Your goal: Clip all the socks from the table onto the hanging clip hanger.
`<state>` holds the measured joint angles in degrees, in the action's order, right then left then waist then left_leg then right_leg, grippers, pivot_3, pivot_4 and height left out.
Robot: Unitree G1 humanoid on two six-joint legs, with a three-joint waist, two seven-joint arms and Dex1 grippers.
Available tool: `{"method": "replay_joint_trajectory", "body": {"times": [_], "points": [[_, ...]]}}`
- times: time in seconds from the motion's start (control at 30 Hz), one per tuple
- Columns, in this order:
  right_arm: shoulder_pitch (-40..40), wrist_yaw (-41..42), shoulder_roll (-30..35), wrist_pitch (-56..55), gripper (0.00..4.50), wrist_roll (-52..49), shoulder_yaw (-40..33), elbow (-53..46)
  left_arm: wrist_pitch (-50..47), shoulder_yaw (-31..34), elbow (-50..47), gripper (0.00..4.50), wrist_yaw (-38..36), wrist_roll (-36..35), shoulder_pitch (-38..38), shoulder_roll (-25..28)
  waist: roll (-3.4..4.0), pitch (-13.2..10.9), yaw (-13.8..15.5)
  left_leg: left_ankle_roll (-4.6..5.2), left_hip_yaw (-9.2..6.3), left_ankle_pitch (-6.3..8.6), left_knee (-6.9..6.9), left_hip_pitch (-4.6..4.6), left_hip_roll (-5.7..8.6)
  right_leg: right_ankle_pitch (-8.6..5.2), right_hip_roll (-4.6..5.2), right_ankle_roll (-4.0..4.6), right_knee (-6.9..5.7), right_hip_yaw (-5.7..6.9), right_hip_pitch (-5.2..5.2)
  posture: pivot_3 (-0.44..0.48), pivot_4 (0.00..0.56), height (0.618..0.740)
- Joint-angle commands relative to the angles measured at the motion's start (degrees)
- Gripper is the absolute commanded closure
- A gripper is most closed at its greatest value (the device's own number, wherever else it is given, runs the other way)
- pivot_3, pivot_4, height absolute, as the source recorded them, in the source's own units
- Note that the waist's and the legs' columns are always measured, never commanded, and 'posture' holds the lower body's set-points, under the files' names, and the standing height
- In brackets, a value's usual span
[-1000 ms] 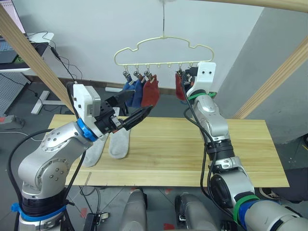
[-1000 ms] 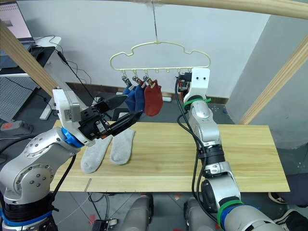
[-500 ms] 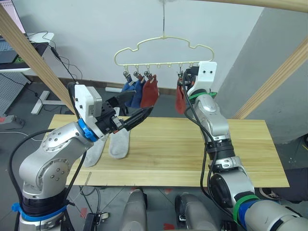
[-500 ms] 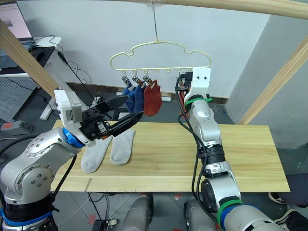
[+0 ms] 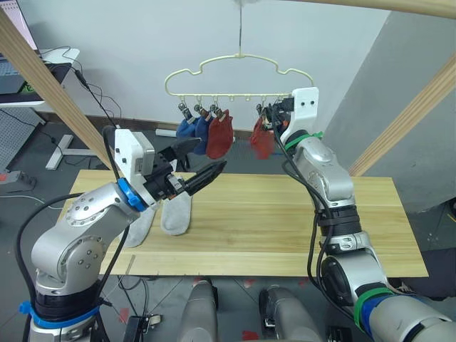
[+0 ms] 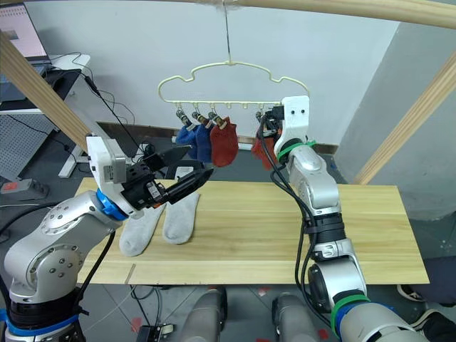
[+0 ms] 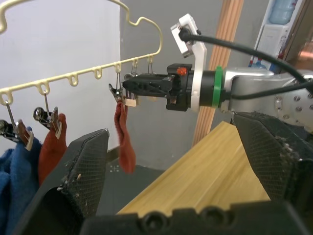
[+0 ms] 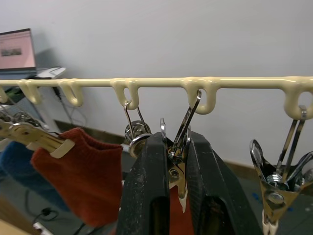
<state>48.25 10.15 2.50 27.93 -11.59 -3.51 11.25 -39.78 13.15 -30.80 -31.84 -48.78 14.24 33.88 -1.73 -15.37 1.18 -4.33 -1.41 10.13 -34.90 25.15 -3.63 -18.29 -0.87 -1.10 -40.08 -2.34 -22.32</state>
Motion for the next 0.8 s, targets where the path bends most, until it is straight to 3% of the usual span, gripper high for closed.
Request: {"method": "replay_joint_trajectory", "body": {"times": [0.03, 0.2, 0.33, 0.57, 0.8], "points": [[0.3, 2.3, 1.6, 4.9, 4.38, -3.8, -1.6, -5.1, -0.2, 0.6, 1.4, 0.0, 0.3, 1.8, -3.2, 1.1, 0.0, 0.0, 0.0, 0.0, -0.01, 0.0, 0.01, -0.01, 0.0, 0.0, 0.0, 0.0, 0.0, 0.0, 0.0, 0.138, 0.232, 0.74], [1.3, 4.7, 4.9, 12.7, 4.38, -8.0, -3.0, -8.3, 3.0, -2.1, 9.3, 0.0, 1.4, 11.6, -6.7, 2.3, 0.03, 0.0, 0.1, 0.01, -0.01, 0.0, 0.02, -0.01, 0.02, 0.0, 0.0, 0.0, 0.01, -0.02, 0.0, 0.114, 0.242, 0.74], [1.7, 5.7, 6.6, 17.2, 4.38, -10.4, -3.5, -10.9, 8.1, -4.7, 20.2, 0.0, 4.9, 20.5, -6.0, -0.6, 0.04, 0.0, 0.1, 0.02, 0.02, 0.01, 0.02, -0.02, 0.02, 0.0, 0.0, 0.0, 0.01, -0.03, -0.01, 0.092, 0.242, 0.74], [0.3, 3.3, 6.1, 18.9, 4.38, -10.7, -3.4, -12.8, 18.7, -10.3, 41.9, 0.0, 8.6, 33.4, 1.1, -6.2, 0.05, 0.0, 0.0, 0.03, 0.05, 0.02, 0.04, -0.01, 0.03, 0.0, -0.01, 0.01, 0.06, 0.0, -0.02, 0.08, 0.244, 0.74], [-0.9, 0.0, 4.7, 21.0, 4.38, -10.8, -4.3, -15.0, 27.6, -10.0, 61.3, 0.0, 9.2, 38.0, 11.0, -10.0, 0.05, 0.0, -0.1, 0.03, 0.06, 0.02, 0.03, 0.05, 0.03, 0.0, -0.02, 0.01, 0.07, 0.02, -0.04, 0.057, 0.254, 0.74]]}}
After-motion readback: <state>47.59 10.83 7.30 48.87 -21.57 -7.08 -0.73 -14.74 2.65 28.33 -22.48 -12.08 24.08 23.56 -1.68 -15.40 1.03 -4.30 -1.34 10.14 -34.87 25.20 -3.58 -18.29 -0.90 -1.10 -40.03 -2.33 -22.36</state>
